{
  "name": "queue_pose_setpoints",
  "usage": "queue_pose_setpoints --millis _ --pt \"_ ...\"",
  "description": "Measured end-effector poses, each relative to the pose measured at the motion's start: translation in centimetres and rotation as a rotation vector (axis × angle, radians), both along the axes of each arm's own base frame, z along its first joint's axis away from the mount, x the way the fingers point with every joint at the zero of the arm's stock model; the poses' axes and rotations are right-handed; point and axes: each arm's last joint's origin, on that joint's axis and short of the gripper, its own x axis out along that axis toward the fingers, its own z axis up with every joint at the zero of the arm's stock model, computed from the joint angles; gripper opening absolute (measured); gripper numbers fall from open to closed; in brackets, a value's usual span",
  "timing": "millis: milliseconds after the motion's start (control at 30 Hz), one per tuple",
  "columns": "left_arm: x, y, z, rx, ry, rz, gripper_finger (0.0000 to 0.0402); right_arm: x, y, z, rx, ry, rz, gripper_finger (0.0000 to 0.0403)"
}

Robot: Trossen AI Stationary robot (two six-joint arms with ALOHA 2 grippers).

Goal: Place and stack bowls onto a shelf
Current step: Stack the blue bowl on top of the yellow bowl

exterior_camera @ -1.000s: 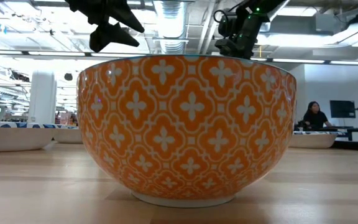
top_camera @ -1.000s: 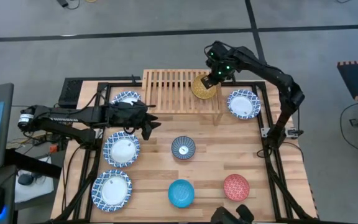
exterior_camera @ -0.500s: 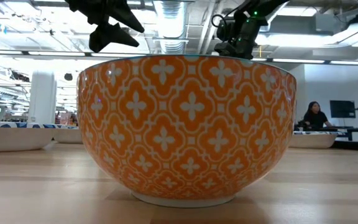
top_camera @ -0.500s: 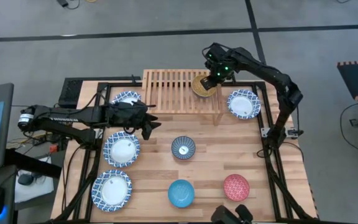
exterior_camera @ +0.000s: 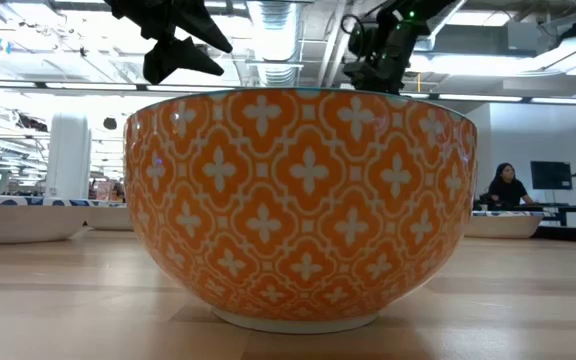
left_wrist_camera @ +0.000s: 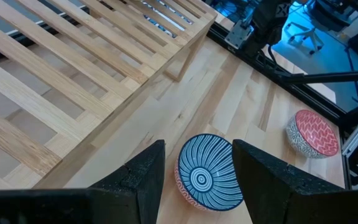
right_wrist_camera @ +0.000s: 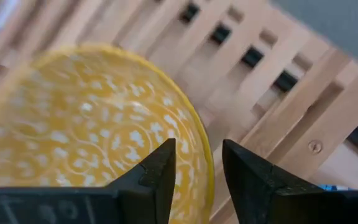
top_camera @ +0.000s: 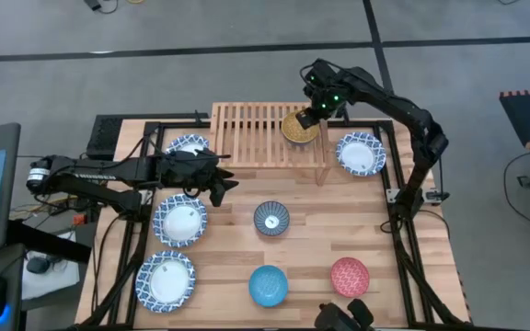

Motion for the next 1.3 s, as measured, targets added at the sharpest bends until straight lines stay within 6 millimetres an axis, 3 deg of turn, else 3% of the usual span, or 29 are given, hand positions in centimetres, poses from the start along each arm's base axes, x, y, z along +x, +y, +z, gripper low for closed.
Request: queue_pose_setpoints --millis 367,667,967,1300 --pt "0.0 0.0 0.0 -0.009 -0.004 0.004 0.0171 -0.2 0.5 5.6 -0.106 -0.128 0.004 0.0187" --pt "1.6 -1.5 -1.1 -0.042 0.008 0.007 0.0171 -3.3 4.8 10.7 -0.232 -0.183 -0.022 0.0188" --pt "5.5 -4.3 -6.5 -0.067 0.171 0.011 0.0171 -8.1 10.5 14.9 -0.319 -0.266 -0.067 0.0188" --pt "8.6 -4.7 -12.5 -0.108 0.324 0.015 0.0171 -11.5 13.7 16.1 -0.378 -0.244 -0.108 0.0188"
